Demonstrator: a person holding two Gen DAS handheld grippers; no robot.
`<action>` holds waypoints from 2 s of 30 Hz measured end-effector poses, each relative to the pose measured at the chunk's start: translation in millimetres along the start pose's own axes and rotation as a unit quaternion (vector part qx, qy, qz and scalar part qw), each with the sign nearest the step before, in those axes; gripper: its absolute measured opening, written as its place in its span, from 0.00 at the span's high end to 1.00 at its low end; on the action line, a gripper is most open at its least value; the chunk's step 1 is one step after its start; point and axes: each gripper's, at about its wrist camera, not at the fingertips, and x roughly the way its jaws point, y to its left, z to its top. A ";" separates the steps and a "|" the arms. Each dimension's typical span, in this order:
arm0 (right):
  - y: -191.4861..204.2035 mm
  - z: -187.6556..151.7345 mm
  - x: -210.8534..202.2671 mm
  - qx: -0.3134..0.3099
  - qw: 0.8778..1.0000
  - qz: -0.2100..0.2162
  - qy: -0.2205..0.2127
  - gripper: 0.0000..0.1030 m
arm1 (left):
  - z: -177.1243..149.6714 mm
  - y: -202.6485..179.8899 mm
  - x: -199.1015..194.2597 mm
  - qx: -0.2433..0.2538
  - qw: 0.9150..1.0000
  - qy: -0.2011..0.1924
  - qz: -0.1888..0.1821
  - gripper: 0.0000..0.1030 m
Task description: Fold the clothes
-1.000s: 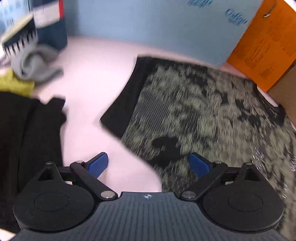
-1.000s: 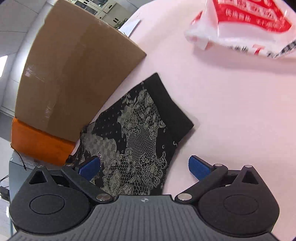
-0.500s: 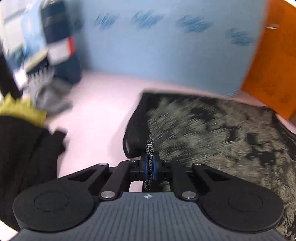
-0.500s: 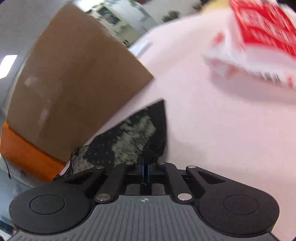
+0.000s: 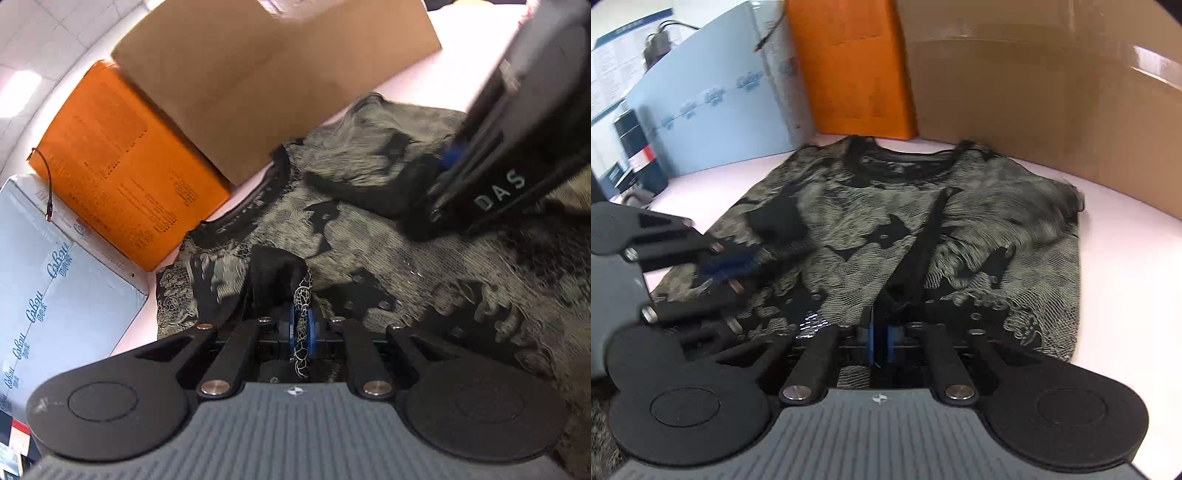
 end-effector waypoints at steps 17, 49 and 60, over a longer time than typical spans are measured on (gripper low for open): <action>64.0 71.3 -62.3 0.016 0.998 0.052 -0.034 0.31 | -62.6 65.8 -56.7 -0.056 0.998 0.015 0.035 0.57; 27.7 54.6 21.1 0.053 0.997 -0.001 0.065 0.47 | -85.7 38.5 -46.9 0.016 0.998 0.047 0.042 0.60; -34.4 -2.1 -102.6 0.247 0.969 0.013 -0.010 0.25 | -86.6 68.1 -51.6 -0.055 0.996 0.068 0.034 0.48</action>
